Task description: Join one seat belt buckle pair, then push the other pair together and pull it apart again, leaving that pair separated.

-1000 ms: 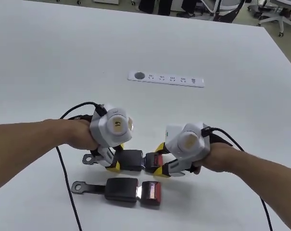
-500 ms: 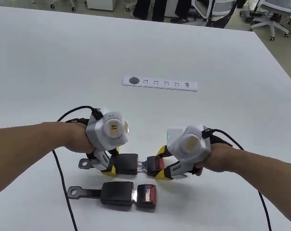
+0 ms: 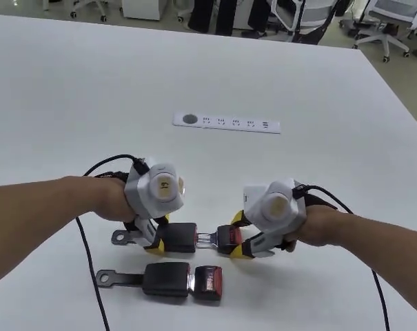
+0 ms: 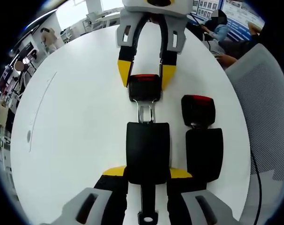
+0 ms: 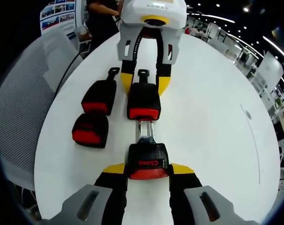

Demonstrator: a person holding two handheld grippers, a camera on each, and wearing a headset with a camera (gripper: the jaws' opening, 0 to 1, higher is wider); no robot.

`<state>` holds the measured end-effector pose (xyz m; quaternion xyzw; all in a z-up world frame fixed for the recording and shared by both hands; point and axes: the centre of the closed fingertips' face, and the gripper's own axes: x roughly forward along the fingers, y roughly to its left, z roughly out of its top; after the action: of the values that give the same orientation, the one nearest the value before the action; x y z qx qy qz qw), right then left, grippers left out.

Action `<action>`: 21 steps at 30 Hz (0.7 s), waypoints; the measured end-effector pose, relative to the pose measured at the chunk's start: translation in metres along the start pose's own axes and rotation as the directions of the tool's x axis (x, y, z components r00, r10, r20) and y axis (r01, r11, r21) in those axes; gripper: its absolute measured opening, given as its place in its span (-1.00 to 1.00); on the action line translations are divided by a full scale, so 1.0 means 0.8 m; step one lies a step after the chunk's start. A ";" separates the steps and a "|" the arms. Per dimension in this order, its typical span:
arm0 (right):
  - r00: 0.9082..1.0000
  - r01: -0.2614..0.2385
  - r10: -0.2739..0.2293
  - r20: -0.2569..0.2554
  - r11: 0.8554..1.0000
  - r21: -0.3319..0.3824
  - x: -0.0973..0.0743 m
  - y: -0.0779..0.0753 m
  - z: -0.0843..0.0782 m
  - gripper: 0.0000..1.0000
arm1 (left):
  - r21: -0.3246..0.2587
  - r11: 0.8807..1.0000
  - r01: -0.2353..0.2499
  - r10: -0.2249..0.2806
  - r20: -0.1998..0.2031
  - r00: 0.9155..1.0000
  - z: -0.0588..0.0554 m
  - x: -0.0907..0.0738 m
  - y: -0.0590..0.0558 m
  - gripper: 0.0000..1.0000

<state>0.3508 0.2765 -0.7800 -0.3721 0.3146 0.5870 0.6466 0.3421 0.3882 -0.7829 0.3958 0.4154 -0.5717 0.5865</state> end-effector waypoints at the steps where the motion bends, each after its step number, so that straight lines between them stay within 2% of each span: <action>1: 1.000 0.000 0.000 -0.003 1.000 0.001 -0.002 0.000 -0.003 -0.39 | 0.000 1.000 -0.001 0.001 -0.001 1.000 0.001 -0.001 -0.001 -0.36; 21: 0.999 -0.005 0.005 -0.044 1.000 0.007 -0.025 0.004 -0.033 -0.37 | -0.007 1.000 -0.004 0.004 -0.011 1.000 0.001 0.001 -0.001 -0.36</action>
<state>0.3460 0.2435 -0.7779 -0.3820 0.3316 0.5794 0.6391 0.3414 0.3874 -0.7836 0.3977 0.4198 -0.5669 0.5868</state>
